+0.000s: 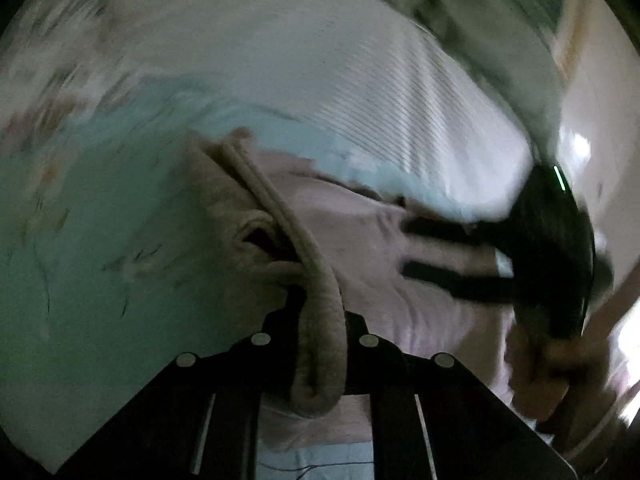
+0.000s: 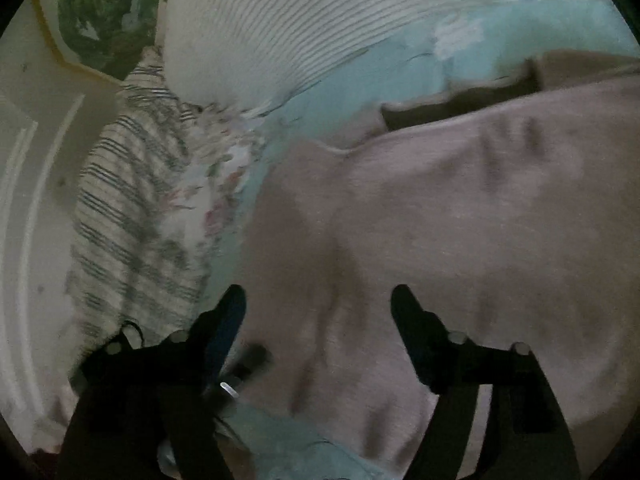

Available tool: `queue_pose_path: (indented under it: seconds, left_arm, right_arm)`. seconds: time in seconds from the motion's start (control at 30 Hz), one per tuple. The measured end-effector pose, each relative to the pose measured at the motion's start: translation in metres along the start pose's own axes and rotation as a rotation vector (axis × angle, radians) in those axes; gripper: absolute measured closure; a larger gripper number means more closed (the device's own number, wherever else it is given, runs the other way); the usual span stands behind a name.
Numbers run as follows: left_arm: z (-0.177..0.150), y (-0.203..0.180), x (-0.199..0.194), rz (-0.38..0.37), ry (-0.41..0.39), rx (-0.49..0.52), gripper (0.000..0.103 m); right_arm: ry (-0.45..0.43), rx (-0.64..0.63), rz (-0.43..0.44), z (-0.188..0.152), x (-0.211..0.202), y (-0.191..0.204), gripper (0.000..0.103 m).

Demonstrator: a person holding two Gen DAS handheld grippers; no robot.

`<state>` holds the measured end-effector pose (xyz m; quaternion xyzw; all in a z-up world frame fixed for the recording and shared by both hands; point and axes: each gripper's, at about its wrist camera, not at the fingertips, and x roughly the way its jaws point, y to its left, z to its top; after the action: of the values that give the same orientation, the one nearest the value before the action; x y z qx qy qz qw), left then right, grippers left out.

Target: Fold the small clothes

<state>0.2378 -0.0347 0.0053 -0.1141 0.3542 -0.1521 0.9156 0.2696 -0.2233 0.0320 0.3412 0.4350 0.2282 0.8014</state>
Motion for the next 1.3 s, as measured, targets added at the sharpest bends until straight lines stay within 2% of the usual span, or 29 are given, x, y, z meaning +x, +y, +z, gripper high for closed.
queue_pose_path:
  seconds: [0.2, 0.33, 0.4, 0.47, 0.5, 0.57, 0.7, 0.9, 1.03, 1.13, 1.3]
  left_arm:
    - [-0.016, -0.05, 0.028, 0.033, 0.04, 0.221, 0.092]
    - [-0.03, -0.061, 0.039, 0.04, 0.068, 0.312, 0.092]
    - [-0.032, -0.063, 0.043, 0.037, 0.08, 0.331, 0.092]
    - [-0.033, -0.065, 0.044, 0.041, 0.08, 0.349, 0.092]
    - [-0.033, -0.065, 0.043, 0.039, 0.08, 0.35, 0.093]
    - [-0.029, -0.064, 0.04, 0.034, 0.072, 0.347, 0.092]
    - [-0.021, -0.068, 0.028, -0.02, 0.069, 0.319, 0.092]
    - [-0.01, -0.114, 0.01, -0.156, 0.048, 0.305, 0.092]
    - [-0.012, -0.149, 0.026, -0.266, 0.095, 0.274, 0.092]
    - [-0.027, -0.176, 0.053, -0.32, 0.163, 0.285, 0.092]
    - [-0.055, -0.195, 0.085, -0.307, 0.244, 0.303, 0.092]
  right_arm:
    - [0.09, -0.047, 0.016, 0.03, 0.026, 0.005, 0.018]
    - [0.173, -0.12, -0.03, 0.044, 0.058, 0.011, 0.015]
    - [0.168, -0.161, -0.09, 0.048, 0.068, 0.012, 0.018]
    - [0.175, -0.185, -0.138, 0.051, 0.077, 0.01, 0.07]
    - [0.174, -0.171, -0.154, 0.051, 0.078, 0.006, 0.078]
    - [0.137, -0.178, -0.158, 0.051, 0.068, 0.005, 0.085]
    - [0.028, -0.208, -0.144, 0.047, 0.019, 0.013, 0.086]
    - [-0.111, -0.207, -0.2, 0.04, -0.079, -0.001, 0.086]
    - [-0.161, -0.134, -0.29, 0.028, -0.127, -0.045, 0.086]
    - [-0.16, -0.061, -0.34, 0.017, -0.141, -0.084, 0.086]
    - [-0.174, 0.006, -0.341, 0.003, -0.154, -0.117, 0.086]
